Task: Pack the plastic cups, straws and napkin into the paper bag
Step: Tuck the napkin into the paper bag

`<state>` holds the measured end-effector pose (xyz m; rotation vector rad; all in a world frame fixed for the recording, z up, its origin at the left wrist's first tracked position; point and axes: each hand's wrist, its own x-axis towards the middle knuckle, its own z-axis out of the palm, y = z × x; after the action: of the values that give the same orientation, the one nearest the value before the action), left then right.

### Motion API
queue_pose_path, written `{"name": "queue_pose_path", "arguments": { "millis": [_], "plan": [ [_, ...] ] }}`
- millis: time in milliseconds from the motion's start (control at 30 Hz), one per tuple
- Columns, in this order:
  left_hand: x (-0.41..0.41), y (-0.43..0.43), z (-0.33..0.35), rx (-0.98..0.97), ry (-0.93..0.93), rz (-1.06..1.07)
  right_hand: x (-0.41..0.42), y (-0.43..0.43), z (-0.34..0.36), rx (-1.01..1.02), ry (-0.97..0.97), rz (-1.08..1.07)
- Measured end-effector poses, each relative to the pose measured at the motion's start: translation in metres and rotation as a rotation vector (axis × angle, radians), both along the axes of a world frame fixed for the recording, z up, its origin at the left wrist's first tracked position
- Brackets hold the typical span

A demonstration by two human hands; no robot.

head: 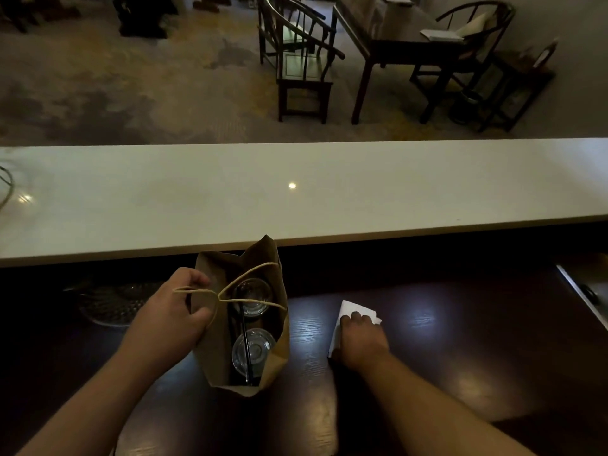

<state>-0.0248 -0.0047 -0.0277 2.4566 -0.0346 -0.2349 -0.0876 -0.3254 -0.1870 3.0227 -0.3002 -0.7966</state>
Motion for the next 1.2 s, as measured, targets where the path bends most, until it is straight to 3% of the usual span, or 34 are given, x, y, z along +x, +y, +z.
{"name": "queue_pose_path", "arguments": {
  "millis": [533,733,900,1200],
  "plan": [
    [-0.002,-0.001,0.004,-0.007,0.0,-0.003,-0.003,0.006,-0.006,-0.055,-0.066,0.053],
    [0.0,0.003,0.001,-0.046,0.0,0.02,-0.008,0.001,0.026,0.201,-0.241,-0.188],
    [-0.001,0.006,-0.003,-0.101,0.002,0.036,-0.01,0.006,0.096,0.447,-0.527,-0.304],
    [0.003,0.006,-0.003,-0.086,0.009,-0.011,0.01,0.058,0.244,0.747,-0.789,-0.232]
  ]
}}
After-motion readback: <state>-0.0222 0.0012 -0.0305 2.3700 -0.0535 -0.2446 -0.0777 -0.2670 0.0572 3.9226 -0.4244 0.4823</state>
